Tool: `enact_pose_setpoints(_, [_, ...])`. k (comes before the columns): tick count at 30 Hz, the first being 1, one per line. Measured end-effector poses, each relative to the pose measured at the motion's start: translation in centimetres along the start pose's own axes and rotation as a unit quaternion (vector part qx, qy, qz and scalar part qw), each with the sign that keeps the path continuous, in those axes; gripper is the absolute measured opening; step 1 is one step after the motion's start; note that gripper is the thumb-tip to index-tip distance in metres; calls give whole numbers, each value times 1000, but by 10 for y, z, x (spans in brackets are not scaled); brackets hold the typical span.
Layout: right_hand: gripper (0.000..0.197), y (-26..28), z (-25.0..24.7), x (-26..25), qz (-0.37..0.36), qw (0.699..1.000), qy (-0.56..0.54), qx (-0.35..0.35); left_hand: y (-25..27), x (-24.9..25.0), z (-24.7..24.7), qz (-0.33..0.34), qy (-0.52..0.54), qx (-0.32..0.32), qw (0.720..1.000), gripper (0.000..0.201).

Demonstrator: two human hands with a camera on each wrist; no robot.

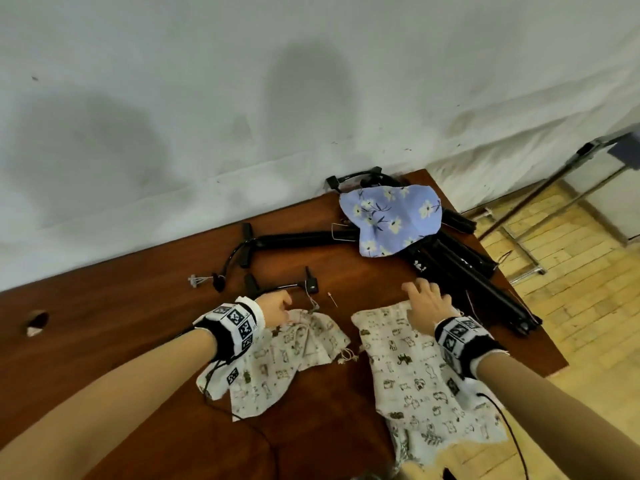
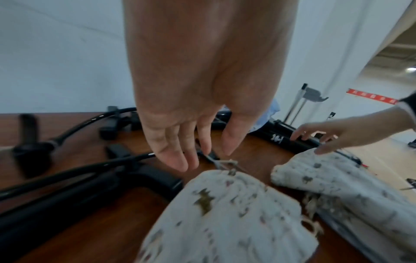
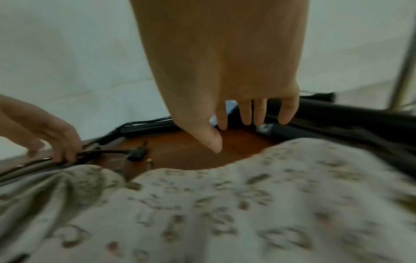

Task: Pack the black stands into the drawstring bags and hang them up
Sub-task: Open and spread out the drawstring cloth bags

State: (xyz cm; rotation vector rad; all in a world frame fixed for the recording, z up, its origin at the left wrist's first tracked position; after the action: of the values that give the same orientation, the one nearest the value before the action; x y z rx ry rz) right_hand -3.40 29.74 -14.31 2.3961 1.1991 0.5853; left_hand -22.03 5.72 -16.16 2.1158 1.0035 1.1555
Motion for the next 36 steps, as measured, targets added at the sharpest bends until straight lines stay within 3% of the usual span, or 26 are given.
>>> enact_pose_setpoints(3, [40, -20, -12, -73, -73, 995, -72, 16, -1, -30, 7, 3, 11, -7, 1000, 33])
enact_pose_setpoints(6, [31, -42, -11, -128, -83, 984, -158, -20, 0, -31, 16, 38, -10, -2, 999, 34])
enact_pose_setpoints(10, [37, -68, 5, -154, -45, 987, -142, -52, -2, -26, 22, 78, -15, -7, 997, 66])
enact_pose_setpoints(13, [33, -75, 8, -157, -39, 996, -84, -19, -1, -29, 18, 70, 14, -14, 997, 75])
enact_pose_setpoints(18, [23, -72, 8, -155, -70, 996, -53, 15, -2, -23, 18, 63, -12, -7, 998, 67])
enact_pose_setpoints(21, [21, -71, 8, -155, -74, 994, -76, -11, -6, -18, 24, 57, -59, -23, 996, 45])
enact_pose_setpoints(24, [19, -64, 7, -152, -79, 978, -182, -57, -2, -4, 26, 76, 17, -42, 996, 21])
enact_pose_setpoints(28, [16, -38, 1, -132, -51, 926, -356, -115, 22, 20, 5, 104, 201, -41, 973, 12])
enact_pose_setpoints(31, [16, -20, -14, -112, -15, 885, -456, -94, 38, 18, -12, 67, 330, -39, 941, 33])
enact_pose_setpoints(32, [16, -14, -16, -107, -2, 858, -505, -98, 42, 19, -16, 67, 379, -40, 922, 34])
enact_pose_setpoints(36, [13, 13, -40, -101, -2, 694, -710, -115, 62, 28, -39, 59, 557, -14, 828, 48])
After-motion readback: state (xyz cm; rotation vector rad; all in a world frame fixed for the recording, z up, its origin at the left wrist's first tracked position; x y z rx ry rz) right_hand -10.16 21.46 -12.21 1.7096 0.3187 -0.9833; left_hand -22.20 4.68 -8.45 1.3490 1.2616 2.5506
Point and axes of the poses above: each hand's wrist, its own y-axis away from the middle knuckle, its own z-axis out of the palm, x = y × z, the point moved 10 cm from there along -y, towards the middle knuckle, and after that the axes turned 11 degrees about y, right-handed, at the moved point
